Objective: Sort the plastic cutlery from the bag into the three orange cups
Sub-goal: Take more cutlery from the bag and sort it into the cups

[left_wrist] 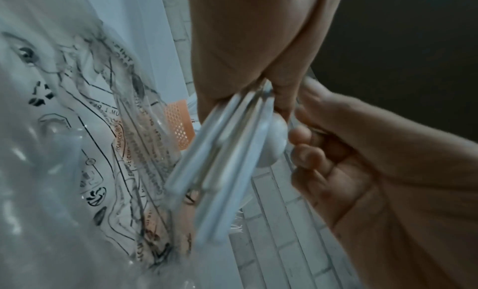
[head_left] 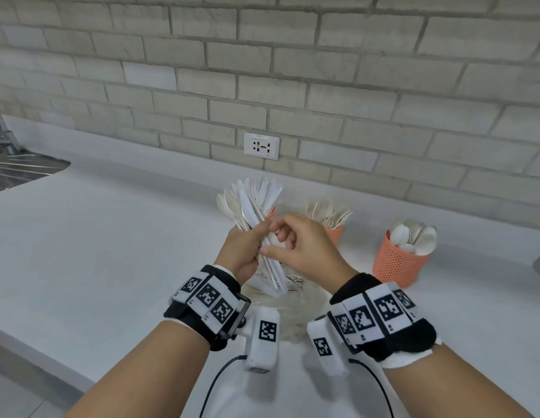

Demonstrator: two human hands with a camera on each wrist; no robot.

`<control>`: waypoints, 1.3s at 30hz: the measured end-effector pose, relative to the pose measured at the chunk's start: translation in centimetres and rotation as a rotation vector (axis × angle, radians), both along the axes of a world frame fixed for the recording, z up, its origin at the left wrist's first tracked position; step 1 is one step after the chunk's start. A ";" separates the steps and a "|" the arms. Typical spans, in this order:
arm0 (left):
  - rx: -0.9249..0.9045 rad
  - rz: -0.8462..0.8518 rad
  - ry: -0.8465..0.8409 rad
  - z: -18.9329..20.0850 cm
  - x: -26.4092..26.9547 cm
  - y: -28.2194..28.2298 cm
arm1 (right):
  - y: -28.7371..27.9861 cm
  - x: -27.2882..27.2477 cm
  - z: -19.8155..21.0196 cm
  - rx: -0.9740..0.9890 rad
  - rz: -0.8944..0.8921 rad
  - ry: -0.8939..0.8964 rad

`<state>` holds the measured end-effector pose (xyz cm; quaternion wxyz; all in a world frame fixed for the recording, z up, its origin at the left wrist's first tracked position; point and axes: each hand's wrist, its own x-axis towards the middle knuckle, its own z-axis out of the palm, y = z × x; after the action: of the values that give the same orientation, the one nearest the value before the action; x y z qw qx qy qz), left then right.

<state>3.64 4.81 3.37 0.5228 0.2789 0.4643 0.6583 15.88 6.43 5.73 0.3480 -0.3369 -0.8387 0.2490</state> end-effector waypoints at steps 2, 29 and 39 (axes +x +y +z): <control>0.031 -0.022 -0.007 0.1 0.1 -0.1 | 0.2 -0.6 -0.4 0.077 -0.003 -0.084; 0.145 -0.067 -0.170 0.8 -1.2 0.1 | 2.4 -2.4 -1.3 -0.208 -0.009 -0.012; 0.095 -0.123 -0.081 1.5 -2.1 -0.4 | 2.0 -2.6 0.1 -0.530 0.099 0.166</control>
<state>1.51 4.44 4.87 0.5669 0.3043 0.3931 0.6569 13.31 8.39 5.87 0.3027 -0.3530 -0.7286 0.5030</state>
